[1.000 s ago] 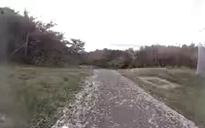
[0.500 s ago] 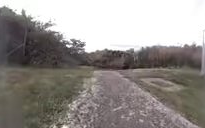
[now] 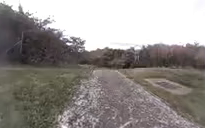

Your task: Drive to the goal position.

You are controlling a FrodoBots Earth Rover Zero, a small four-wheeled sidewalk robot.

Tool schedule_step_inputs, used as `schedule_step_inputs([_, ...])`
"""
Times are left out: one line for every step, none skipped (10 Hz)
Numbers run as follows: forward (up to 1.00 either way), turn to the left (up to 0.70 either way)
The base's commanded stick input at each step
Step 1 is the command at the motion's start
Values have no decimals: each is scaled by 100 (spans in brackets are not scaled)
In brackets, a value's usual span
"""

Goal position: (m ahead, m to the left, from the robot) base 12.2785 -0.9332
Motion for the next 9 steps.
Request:
schedule_step_inputs([85,-30])
schedule_step_inputs([85,-26])
schedule_step_inputs([85,-22])
schedule_step_inputs([85,-17])
schedule_step_inputs([85,-12])
schedule_step_inputs([85,-8])
schedule_step_inputs([85,-3])
schedule_step_inputs([85,0])
schedule_step_inputs([85,0])
